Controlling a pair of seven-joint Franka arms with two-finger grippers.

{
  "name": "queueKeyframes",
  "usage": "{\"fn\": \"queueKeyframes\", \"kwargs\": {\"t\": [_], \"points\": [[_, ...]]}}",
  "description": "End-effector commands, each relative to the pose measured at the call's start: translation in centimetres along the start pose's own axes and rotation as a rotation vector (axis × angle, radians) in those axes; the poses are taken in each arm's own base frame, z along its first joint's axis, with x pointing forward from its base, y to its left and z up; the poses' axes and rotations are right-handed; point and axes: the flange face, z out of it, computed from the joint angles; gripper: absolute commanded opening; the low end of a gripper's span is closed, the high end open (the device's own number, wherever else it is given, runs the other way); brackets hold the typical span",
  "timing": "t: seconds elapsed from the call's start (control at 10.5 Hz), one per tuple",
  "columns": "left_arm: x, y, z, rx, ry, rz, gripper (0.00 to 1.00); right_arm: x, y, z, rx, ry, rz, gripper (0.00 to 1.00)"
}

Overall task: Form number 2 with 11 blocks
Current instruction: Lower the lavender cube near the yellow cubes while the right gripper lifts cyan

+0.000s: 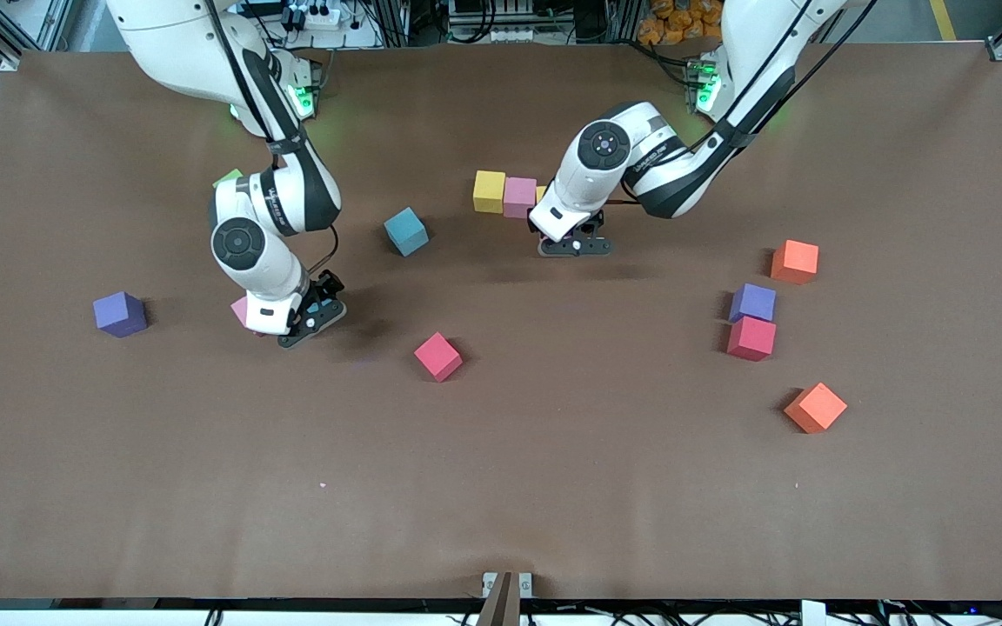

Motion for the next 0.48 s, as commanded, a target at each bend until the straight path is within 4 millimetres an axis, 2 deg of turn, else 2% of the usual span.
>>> {"fn": "queueKeyframes", "kwargs": {"t": [0.0, 0.1, 0.19, 0.29, 0.38], "points": [[-0.12, 0.11, 0.85, -0.006, 0.000, -0.008, 0.06, -0.09, 0.03, 0.15, 0.007, 0.009, 0.007, 0.97], [-0.10, 0.13, 0.95, -0.006, -0.002, -0.004, 0.06, -0.09, 0.03, 0.15, 0.007, 0.009, 0.007, 0.54], [-0.13, 0.09, 1.28, -0.006, -0.008, -0.003, 0.06, -0.08, 0.03, 0.07, 0.007, 0.011, 0.007, 0.24], [-0.20, 0.14, 1.35, -0.007, -0.009, -0.002, 0.06, 0.05, -0.12, -0.21, 0.007, 0.016, 0.004, 0.10], [-0.56, 0.36, 1.48, -0.004, -0.011, 0.006, 0.06, 0.23, -0.36, -0.73, 0.009, 0.019, -0.001, 0.03]]}}
